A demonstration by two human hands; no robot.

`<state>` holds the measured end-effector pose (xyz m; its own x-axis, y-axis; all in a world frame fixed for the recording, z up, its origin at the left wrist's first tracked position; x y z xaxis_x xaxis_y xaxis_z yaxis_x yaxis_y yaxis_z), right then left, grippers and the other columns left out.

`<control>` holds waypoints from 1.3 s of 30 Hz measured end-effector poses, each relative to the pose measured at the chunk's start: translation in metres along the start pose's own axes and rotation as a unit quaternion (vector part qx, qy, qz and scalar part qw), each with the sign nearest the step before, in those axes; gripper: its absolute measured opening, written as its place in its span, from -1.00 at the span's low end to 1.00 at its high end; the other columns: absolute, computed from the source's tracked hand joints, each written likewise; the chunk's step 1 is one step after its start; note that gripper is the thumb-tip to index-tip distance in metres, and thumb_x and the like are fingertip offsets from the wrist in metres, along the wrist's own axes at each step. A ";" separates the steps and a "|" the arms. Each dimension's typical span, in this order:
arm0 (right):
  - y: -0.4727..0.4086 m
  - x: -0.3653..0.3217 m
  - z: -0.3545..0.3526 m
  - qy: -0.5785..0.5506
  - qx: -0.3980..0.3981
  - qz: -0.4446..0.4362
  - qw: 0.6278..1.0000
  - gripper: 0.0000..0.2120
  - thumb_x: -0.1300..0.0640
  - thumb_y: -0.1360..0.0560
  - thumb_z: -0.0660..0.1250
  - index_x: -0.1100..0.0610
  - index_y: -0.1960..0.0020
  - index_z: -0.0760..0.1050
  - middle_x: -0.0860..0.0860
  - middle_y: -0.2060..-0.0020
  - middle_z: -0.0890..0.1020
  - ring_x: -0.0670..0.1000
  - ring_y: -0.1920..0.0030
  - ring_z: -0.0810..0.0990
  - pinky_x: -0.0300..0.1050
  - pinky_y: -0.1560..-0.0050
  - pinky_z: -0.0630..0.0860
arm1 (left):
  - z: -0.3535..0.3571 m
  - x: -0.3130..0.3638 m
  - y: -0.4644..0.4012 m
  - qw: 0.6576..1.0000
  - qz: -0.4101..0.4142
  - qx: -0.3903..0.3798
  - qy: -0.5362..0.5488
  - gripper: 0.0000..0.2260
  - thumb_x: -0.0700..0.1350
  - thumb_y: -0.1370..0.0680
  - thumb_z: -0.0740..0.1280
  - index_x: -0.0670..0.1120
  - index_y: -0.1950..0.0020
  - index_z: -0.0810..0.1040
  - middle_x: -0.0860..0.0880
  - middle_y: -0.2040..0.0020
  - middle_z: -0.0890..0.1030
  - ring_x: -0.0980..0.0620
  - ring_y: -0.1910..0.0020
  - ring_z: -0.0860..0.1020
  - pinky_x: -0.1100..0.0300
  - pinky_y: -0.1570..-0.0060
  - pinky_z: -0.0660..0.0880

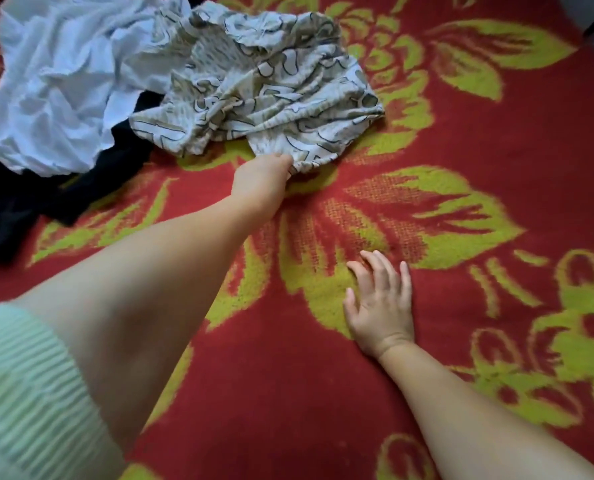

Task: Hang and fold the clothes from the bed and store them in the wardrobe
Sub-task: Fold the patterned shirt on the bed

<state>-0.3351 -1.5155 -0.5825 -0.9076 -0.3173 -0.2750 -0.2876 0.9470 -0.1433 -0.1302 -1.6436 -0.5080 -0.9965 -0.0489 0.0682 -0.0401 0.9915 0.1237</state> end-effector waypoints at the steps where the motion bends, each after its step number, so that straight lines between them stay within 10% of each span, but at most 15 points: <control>1: 0.000 0.000 -0.001 -0.002 0.001 0.000 1.000 -0.55 -0.03 -0.44 0.10 0.10 -0.22 0.53 0.09 -0.27 0.51 0.09 -0.36 0.35 0.24 -0.42 0.12 | -0.003 0.001 0.011 1.000 0.006 -0.013 -0.008 -0.79 -0.35 -0.47 0.18 -0.14 -0.03 0.47 -0.17 0.01 0.57 -0.21 0.01 0.55 0.06 0.27 0.34; 10: 0.009 -0.010 -0.021 -0.032 -0.261 0.065 0.963 -0.43 0.00 -0.56 0.19 0.04 -0.52 0.12 -0.03 -0.53 0.11 0.00 -0.54 0.02 0.14 -0.52 -0.05 | 0.006 -0.043 0.217 0.976 0.024 -0.204 -0.068 -0.91 -0.09 -0.58 0.19 -0.03 -0.06 0.43 -0.06 -0.02 0.61 -0.14 -0.06 0.57 0.11 0.20 0.36; 16: 0.050 -0.130 -0.136 -0.144 -0.352 -0.078 0.921 -0.19 -0.18 -0.50 0.31 -0.02 -0.57 -0.05 0.02 -0.54 0.11 0.03 -0.53 0.07 0.07 -0.48 0.11 | -0.090 -0.019 0.290 0.990 -0.014 -0.082 0.115 -0.82 -0.01 -0.58 0.22 -0.06 -0.04 0.54 -0.06 0.00 0.65 -0.14 -0.05 0.57 0.06 0.14 0.41; 20: 0.043 -0.210 -0.260 -0.263 -0.308 -0.105 0.908 -0.57 -0.12 -0.53 0.31 0.01 -0.34 0.41 -0.05 -0.10 0.59 -0.08 -0.12 0.54 -0.21 -0.04 0.40 | -0.218 -0.016 0.305 0.927 -0.018 -0.027 0.373 -0.85 -0.10 -0.56 0.33 0.00 0.21 0.58 0.08 0.29 0.61 0.22 0.26 0.57 0.18 0.27 0.40; 24: 0.019 -0.271 -0.392 -0.311 -0.212 -0.149 0.915 -0.73 -0.03 -0.60 0.21 -0.08 0.25 0.51 -0.15 0.44 0.43 -0.12 0.42 0.37 -0.16 0.35 0.28 | -0.343 -0.032 0.328 0.849 0.044 -0.037 0.525 -0.90 0.02 -0.53 0.39 0.03 0.11 0.66 0.11 0.18 0.68 0.22 0.16 0.62 0.40 0.23 0.48; 28: 0.005 -0.311 -0.492 -0.325 -0.125 -0.197 0.917 -0.81 0.06 -0.61 0.23 -0.03 0.13 0.56 -0.21 0.36 0.52 -0.22 0.31 0.45 -0.20 0.23 0.39 | -0.428 -0.061 0.341 0.841 0.064 0.038 0.536 -0.85 -0.07 -0.54 0.39 -0.10 -0.05 0.62 0.02 0.07 0.67 0.07 0.04 0.61 0.17 0.00 0.53; 33: 0.005 -0.343 -0.572 -0.356 -0.031 -0.224 0.907 -0.79 0.12 -0.60 0.24 -0.05 0.18 0.53 -0.21 0.31 0.52 -0.25 0.25 0.47 -0.38 0.20 0.33 | -0.512 -0.076 0.364 0.842 0.069 0.135 0.517 -0.81 -0.11 -0.58 0.32 -0.24 0.09 0.55 0.00 0.30 0.46 0.08 0.31 0.40 0.17 0.28 0.36; 39: 0.012 -0.370 -0.613 -0.418 -0.100 -0.184 0.884 -0.60 -0.34 -0.45 0.23 -0.15 -0.18 0.47 -0.15 -0.02 0.63 -0.13 -0.04 0.62 -0.12 -0.05 0.54 | -0.590 -0.069 0.388 0.833 0.066 0.250 0.489 -0.86 -0.11 -0.55 0.33 -0.17 0.08 0.59 -0.14 0.18 0.61 0.01 0.22 0.53 0.12 0.19 0.46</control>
<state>-0.1902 -1.3554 0.1003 -0.2221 -0.4538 -0.8630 -0.6406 0.7351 -0.2217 -0.0338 -1.3270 0.1190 -0.4678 0.2317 0.8529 -0.2050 0.9103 -0.3597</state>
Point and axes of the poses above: each hand's wrist, its own y-axis away from the middle knuckle, its own z-axis out of the palm, x = y × z, the point moved 6 cm from there along -y, towards the middle knuckle
